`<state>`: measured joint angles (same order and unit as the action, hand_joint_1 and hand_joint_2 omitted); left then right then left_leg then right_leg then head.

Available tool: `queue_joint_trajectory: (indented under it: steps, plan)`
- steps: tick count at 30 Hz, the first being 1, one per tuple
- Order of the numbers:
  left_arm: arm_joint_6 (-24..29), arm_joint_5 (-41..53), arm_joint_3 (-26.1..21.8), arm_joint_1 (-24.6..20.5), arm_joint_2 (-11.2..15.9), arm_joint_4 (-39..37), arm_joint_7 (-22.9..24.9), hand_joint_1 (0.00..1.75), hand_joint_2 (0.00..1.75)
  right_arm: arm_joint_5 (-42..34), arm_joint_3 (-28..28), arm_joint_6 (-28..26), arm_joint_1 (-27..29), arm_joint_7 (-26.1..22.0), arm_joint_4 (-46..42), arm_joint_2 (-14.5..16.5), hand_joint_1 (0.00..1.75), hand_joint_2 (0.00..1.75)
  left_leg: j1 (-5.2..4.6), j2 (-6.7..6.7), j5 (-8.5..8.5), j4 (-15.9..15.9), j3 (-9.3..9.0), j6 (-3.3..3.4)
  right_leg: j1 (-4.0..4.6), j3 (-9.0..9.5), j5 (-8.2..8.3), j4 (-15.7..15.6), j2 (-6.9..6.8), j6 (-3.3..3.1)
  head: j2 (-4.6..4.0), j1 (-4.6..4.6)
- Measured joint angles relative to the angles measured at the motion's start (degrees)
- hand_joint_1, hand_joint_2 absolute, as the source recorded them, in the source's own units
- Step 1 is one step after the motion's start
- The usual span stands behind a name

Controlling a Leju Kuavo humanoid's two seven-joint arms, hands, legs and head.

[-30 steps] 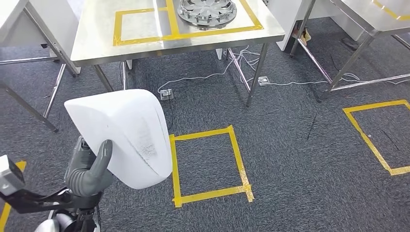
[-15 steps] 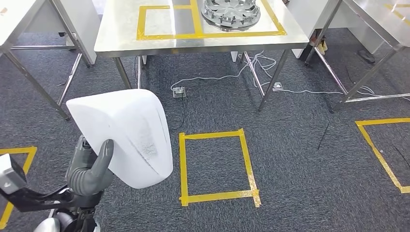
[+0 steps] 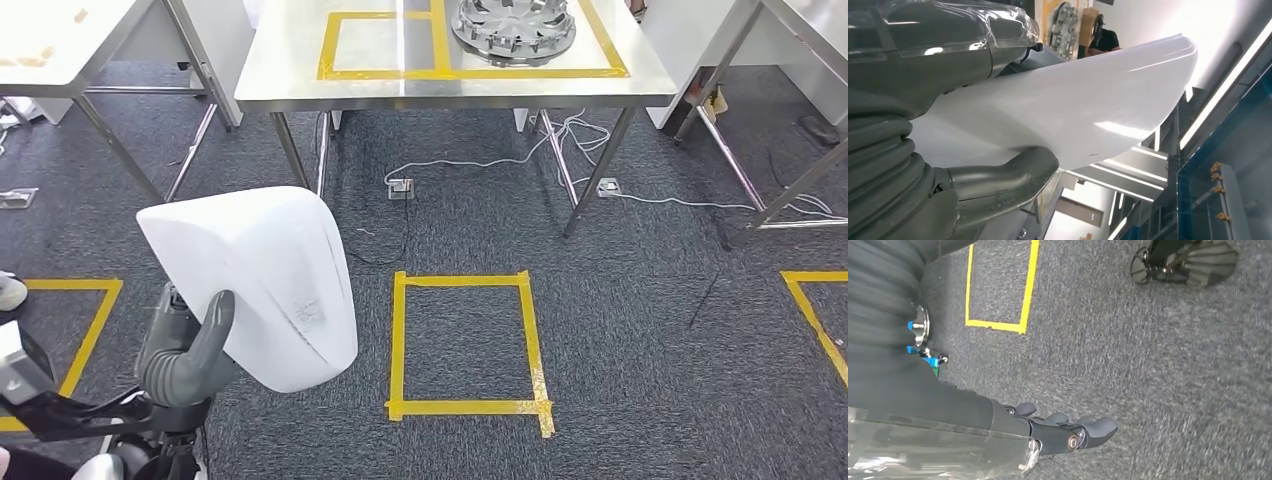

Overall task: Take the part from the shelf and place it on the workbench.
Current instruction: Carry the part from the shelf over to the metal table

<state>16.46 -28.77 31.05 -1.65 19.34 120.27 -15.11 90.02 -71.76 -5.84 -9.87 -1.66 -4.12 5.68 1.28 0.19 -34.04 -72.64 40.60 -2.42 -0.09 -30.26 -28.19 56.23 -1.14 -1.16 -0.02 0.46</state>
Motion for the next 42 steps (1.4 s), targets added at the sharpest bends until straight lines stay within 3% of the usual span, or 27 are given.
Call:
queue_joint_trajectory:
  steps: [3,5,7,9,12,17,22,25,42]
  plan:
    - [0.0,0.0,0.0,0.0,0.0,0.0,0.0,1.75,1.75,0.0,0.0,0.1,-0.1,0.1,0.0,0.1,0.00,1.75,0.13,0.51,4.25,9.1,-5.22,-0.10,-0.09,-0.34,-0.65,1.2,-0.42,0.95,0.00,-0.09]
    - [0.0,0.0,0.0,0.1,0.0,0.0,0.1,1.75,1.75,0.0,0.0,0.1,-0.2,0.3,0.0,0.1,0.00,1.75,0.05,0.67,4.71,12.5,-7.04,0.71,0.06,-0.68,-1.21,1.9,-0.47,1.38,0.00,-0.07]
    - [0.0,0.0,0.0,0.1,0.0,0.0,0.1,1.75,1.75,0.0,0.0,0.0,-0.2,0.5,0.0,0.1,0.00,1.75,-0.01,0.58,4.65,12.7,-7.06,1.48,0.18,-0.86,-1.40,2.0,-0.45,0.30,0.00,0.10]
    - [0.0,0.0,0.0,0.2,0.0,0.0,0.1,1.75,1.75,0.0,0.0,0.0,-0.1,0.6,0.0,0.1,0.00,1.75,-0.13,0.54,4.65,12.8,-7.11,1.65,0.17,-0.85,-1.29,2.0,-0.42,-0.87,0.00,0.21]
    - [0.0,0.0,0.0,0.2,0.0,0.0,0.3,1.75,1.75,0.0,0.0,-0.1,-0.1,0.6,0.0,0.1,0.00,1.75,-0.32,0.41,4.60,12.8,-7.13,1.99,0.08,-0.70,-1.11,1.8,-0.39,-1.05,0.00,0.23]
    - [0.3,0.0,0.0,0.2,0.0,0.0,0.7,1.75,1.75,0.0,0.0,-0.1,-0.1,0.6,0.0,0.1,0.00,1.75,-0.43,0.02,4.45,12.7,-7.16,2.49,0.06,-0.35,-0.95,1.4,-0.44,-0.61,0.00,0.23]
    - [0.4,-0.2,0.0,0.2,0.0,0.0,0.8,1.75,1.75,0.0,0.0,-0.1,-0.1,0.6,0.0,0.1,0.00,1.75,-0.63,-0.07,4.31,12.7,-7.15,2.71,-0.29,-0.18,-1.08,1.2,-0.46,1.76,0.00,0.22]
    - [0.4,-0.3,0.0,0.2,0.0,0.0,1.0,1.75,1.75,0.0,0.0,-0.1,-0.1,0.6,0.0,0.1,0.00,1.75,-0.77,-0.07,4.27,12.7,-7.16,2.76,-0.46,-0.19,-1.19,1.2,-0.48,2.51,0.00,0.22]
    - [0.3,-0.7,0.0,0.2,0.0,0.0,1.6,1.75,1.75,0.0,0.0,-0.1,-0.1,0.6,0.0,0.1,0.00,1.75,-0.72,-0.08,4.27,12.8,-7.24,2.75,-0.44,-0.20,-1.34,1.3,-0.50,2.71,0.00,0.22]
